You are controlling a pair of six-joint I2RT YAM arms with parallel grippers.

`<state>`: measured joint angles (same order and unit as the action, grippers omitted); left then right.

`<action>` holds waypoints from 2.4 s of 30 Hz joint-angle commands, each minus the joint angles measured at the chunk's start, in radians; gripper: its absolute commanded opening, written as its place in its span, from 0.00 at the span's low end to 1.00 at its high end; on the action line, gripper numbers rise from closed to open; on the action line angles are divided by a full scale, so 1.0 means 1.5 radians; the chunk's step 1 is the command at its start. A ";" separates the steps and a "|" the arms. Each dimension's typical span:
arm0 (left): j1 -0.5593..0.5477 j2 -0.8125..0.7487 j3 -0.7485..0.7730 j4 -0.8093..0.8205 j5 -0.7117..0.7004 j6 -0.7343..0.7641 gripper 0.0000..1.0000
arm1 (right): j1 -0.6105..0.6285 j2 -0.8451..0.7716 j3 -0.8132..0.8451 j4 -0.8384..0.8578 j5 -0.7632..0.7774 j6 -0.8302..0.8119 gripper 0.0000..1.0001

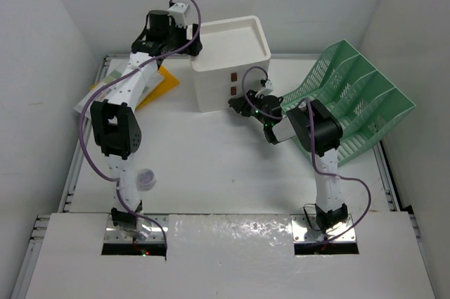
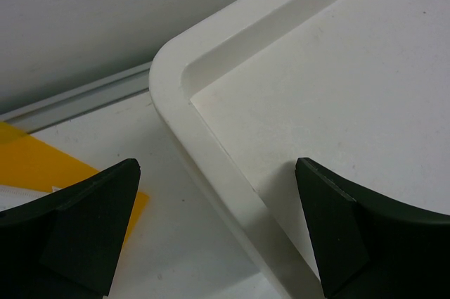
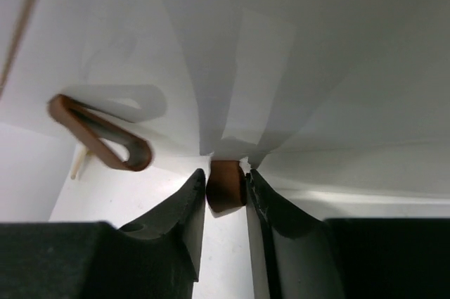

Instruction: Organize the desk

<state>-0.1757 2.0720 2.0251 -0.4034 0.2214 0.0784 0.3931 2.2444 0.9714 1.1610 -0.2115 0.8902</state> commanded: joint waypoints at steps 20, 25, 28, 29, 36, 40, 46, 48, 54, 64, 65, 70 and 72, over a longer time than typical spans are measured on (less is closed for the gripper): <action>0.008 0.000 0.003 -0.043 -0.039 0.035 0.91 | 0.030 -0.118 -0.088 0.065 0.080 -0.060 0.00; 0.008 -0.003 0.002 -0.043 -0.042 0.033 0.91 | 0.051 -0.185 -0.211 0.096 0.071 -0.067 0.00; 0.008 -0.005 0.002 -0.045 -0.045 0.034 0.92 | 0.072 -0.222 -0.276 0.099 0.074 -0.091 0.00; 0.008 -0.006 0.002 -0.046 -0.045 0.035 0.92 | 0.078 -0.230 -0.304 0.097 0.077 -0.095 0.00; 0.009 -0.023 0.003 -0.052 -0.049 0.039 0.93 | 0.117 -0.305 -0.335 0.014 0.094 -0.158 0.00; 0.009 -0.032 0.017 -0.073 -0.055 0.049 0.96 | 0.119 -0.333 -0.311 -0.073 0.097 -0.187 0.07; 0.010 -0.099 0.037 -0.221 -0.041 0.183 1.00 | 0.134 -0.397 -0.225 -0.342 0.102 -0.279 0.60; 0.016 -0.141 -0.025 -0.294 -0.039 0.231 1.00 | 0.152 -0.417 -0.214 -0.425 0.116 -0.305 0.67; 0.097 -0.408 -0.320 -0.434 -0.029 0.411 1.00 | 0.192 -0.499 -0.242 -0.512 0.143 -0.359 0.87; 0.137 -0.606 -0.717 -0.492 -0.071 0.557 1.00 | 0.203 -0.557 -0.242 -0.558 0.112 -0.371 0.90; 0.136 -0.606 -0.746 -0.490 -0.055 0.559 1.00 | 0.205 -0.557 -0.242 -0.557 0.101 -0.363 0.90; 0.128 -0.565 -0.816 -0.431 -0.038 0.551 1.00 | 0.209 -0.587 -0.274 -0.549 0.117 -0.353 0.91; 0.123 -0.557 -0.823 -0.418 -0.024 0.556 1.00 | 0.209 -0.606 -0.289 -0.551 0.129 -0.354 0.91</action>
<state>0.0246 1.2232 0.8013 -1.0969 0.1337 0.8825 0.7021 1.3937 0.5587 0.3267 -0.0322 0.3580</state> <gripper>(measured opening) 0.997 0.908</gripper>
